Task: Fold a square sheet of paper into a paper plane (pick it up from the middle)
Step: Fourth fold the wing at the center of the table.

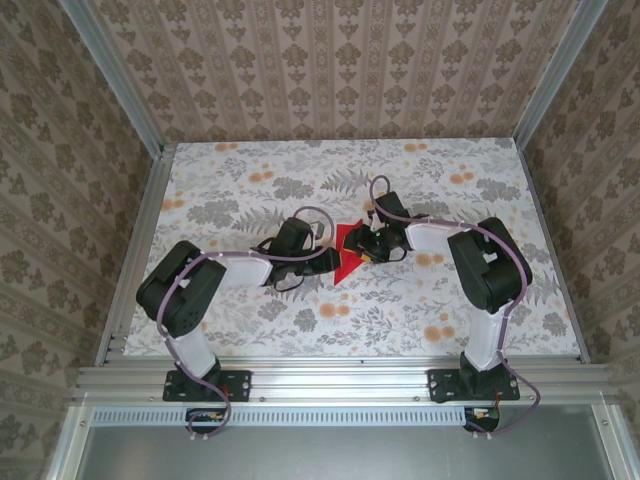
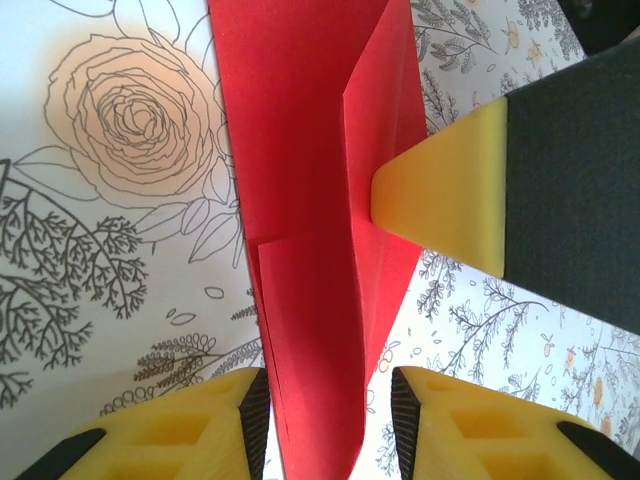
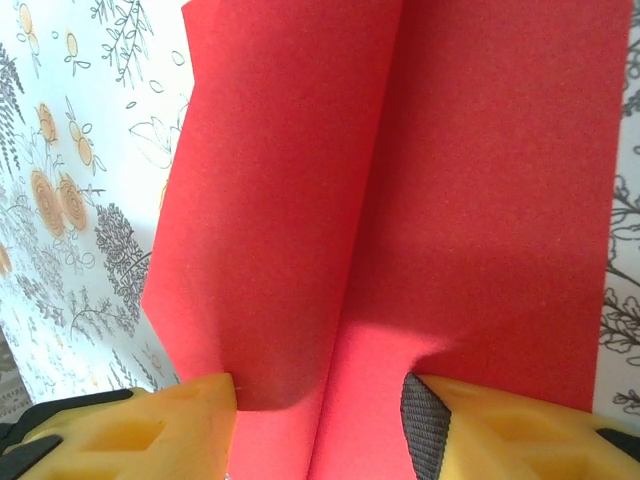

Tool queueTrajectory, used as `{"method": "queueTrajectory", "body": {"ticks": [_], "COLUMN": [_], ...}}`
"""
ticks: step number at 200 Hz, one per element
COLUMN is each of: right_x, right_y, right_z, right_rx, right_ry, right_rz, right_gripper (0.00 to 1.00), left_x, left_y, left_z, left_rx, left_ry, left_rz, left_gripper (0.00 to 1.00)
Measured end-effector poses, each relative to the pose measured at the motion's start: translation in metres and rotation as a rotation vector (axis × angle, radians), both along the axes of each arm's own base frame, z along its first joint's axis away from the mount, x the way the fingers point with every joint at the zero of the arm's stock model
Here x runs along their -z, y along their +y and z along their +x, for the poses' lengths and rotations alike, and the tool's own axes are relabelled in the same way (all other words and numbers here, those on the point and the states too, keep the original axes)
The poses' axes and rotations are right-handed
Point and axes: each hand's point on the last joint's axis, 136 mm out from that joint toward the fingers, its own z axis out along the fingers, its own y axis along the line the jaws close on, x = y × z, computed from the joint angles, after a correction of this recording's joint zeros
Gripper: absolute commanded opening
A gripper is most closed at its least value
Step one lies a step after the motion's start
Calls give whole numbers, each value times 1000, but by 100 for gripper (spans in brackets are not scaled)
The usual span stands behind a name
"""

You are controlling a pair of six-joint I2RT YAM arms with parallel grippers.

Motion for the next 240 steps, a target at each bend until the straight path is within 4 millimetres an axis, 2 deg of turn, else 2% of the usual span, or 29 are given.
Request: {"method": "queueTrajectory", "body": {"ticks": [45, 86, 176, 240], "right_x": [1, 1, 2, 2], "right_y": [1, 2, 2, 2], "right_z": [0, 0, 0, 0], "right_rx": [6, 11, 23, 18], "right_ry": [12, 18, 33, 31], "right_rz": [-19, -20, -19, -19], "right_gripper": [60, 61, 62, 61], "left_x": [11, 7, 12, 20], "left_y": [-5, -11, -6, -6], "left_z": [0, 0, 1, 3], "left_rx": [13, 26, 15, 10], "left_ry": [25, 21, 33, 46], "left_rz": [11, 1, 47, 64], "left_gripper": [40, 39, 21, 18]}}
